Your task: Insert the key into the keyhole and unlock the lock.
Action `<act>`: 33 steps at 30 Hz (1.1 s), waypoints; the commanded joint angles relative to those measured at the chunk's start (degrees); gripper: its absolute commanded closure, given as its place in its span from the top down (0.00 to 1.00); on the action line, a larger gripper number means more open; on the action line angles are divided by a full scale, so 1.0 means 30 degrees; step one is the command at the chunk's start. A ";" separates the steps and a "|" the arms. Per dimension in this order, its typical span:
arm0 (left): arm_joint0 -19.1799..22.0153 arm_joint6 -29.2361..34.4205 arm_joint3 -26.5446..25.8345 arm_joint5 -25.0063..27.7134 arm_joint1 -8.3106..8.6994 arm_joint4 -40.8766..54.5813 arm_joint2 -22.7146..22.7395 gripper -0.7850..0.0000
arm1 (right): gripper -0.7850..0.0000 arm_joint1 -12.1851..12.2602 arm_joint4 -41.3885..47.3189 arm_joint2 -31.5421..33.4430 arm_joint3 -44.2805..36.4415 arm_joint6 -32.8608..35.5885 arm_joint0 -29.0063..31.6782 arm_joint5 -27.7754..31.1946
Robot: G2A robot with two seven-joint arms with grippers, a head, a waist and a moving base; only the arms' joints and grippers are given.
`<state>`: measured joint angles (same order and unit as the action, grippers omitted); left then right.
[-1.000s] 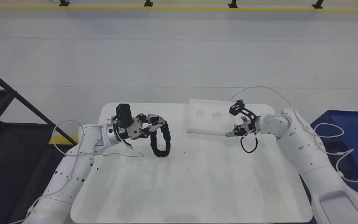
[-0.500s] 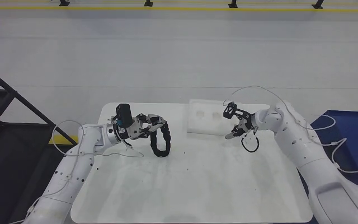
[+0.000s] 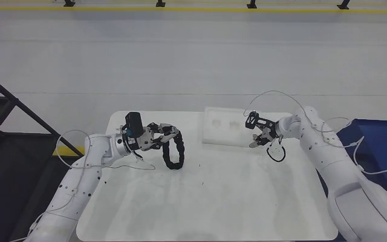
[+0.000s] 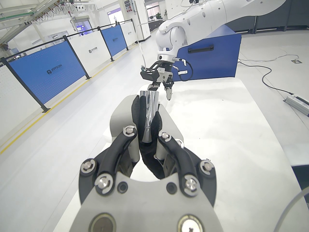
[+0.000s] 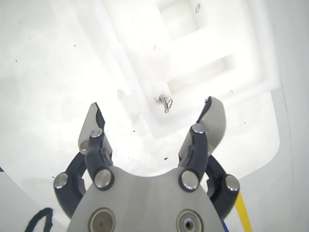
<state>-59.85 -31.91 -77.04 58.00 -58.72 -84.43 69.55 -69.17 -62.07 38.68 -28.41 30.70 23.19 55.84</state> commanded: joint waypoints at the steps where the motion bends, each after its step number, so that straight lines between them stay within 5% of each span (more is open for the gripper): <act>1: 0.0000 0.0000 0.0000 0.0000 0.0000 0.0000 0.0000 0.00 | 0.71 -0.0198 -0.0170 -0.0173 0.0537 -0.0586 -0.0115 -0.0184; 4: 0.0000 0.0000 0.0000 0.0000 0.0000 0.0000 0.0000 0.00 | 0.55 -0.0494 -0.0403 -0.0398 0.1230 -0.1493 -0.0251 -0.0567; 12: 0.0000 0.0000 0.0000 0.0000 0.0000 0.0000 0.0000 0.00 | 0.44 -0.1084 -0.1353 -0.0966 0.2546 -0.2852 -0.0588 -0.1214; 25: 0.0000 0.0000 0.0000 0.0000 0.0000 0.0000 0.0000 0.00 | 0.00 -0.1794 -0.2189 -0.1528 0.3815 -0.2971 -0.0942 -0.1652; 33: 0.0000 0.0000 0.0000 0.0000 0.0000 0.0000 0.0000 0.00 | 0.00 -0.1991 -0.2825 -0.1782 0.3879 -0.3369 -0.1166 -0.1412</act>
<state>-59.85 -31.91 -77.04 58.00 -58.72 -84.43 69.55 -75.13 -70.25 33.42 -16.71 20.76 19.78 51.45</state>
